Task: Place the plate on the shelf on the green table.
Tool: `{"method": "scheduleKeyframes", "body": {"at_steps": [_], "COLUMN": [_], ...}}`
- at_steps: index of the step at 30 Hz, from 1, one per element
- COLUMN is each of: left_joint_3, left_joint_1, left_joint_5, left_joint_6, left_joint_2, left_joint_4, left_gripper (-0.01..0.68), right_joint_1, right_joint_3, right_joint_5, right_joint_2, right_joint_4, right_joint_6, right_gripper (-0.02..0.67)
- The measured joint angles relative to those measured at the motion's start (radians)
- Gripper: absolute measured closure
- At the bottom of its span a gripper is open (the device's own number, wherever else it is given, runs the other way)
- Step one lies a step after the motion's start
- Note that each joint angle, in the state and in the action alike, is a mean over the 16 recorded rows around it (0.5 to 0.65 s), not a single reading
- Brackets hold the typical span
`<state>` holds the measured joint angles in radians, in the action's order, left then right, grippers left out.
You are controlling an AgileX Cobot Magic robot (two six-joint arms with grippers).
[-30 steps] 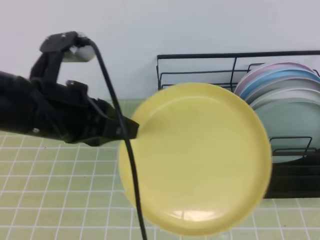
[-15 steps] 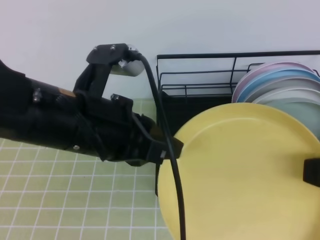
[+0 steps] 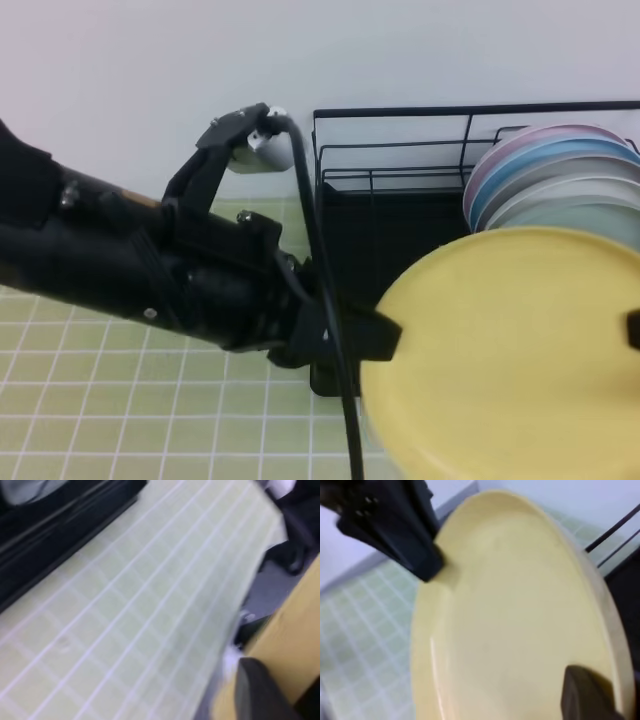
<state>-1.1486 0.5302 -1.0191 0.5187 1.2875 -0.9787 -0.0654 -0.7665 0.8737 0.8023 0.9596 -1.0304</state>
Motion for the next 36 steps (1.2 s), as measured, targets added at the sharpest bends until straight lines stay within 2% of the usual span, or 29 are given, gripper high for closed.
{"method": "scheduleKeyframes", "body": {"at_steps": [7,11,15,19,26,36], "left_joint_3": [-0.021,-0.041,-0.061,-0.075,-0.078,-0.078], "left_joint_1": [0.0,0.0,0.001,0.001,0.001,0.001], "left_joint_5": [-0.081,-0.086,-0.05,0.009,0.097,0.109], "left_joint_6": [0.101,0.161,0.186,0.167,0.089,0.045], "left_joint_2": [0.003,0.004,0.003,0.003,0.003,0.003], "left_joint_4": [-0.179,-0.23,-0.197,-0.104,0.064,0.139], "left_gripper": [0.424,0.407,0.46,0.536,0.652,0.673], "right_joint_1": [0.0,0.0,-0.001,-0.001,-0.002,-0.002], "right_joint_3": [-0.011,-0.049,-0.121,-0.22,-0.377,-0.441], "right_joint_5": [-0.247,-0.344,-0.371,-0.33,-0.188,-0.137], "right_joint_2": [0.018,0.057,0.126,0.215,0.37,0.503], "right_joint_4": [-0.12,-0.175,-0.23,-0.292,-0.395,-0.435], "right_joint_6": [-0.305,-0.501,-0.656,-0.749,-0.765,-0.755], "right_gripper": [0.649,0.65,0.652,0.653,0.653,0.653]}}
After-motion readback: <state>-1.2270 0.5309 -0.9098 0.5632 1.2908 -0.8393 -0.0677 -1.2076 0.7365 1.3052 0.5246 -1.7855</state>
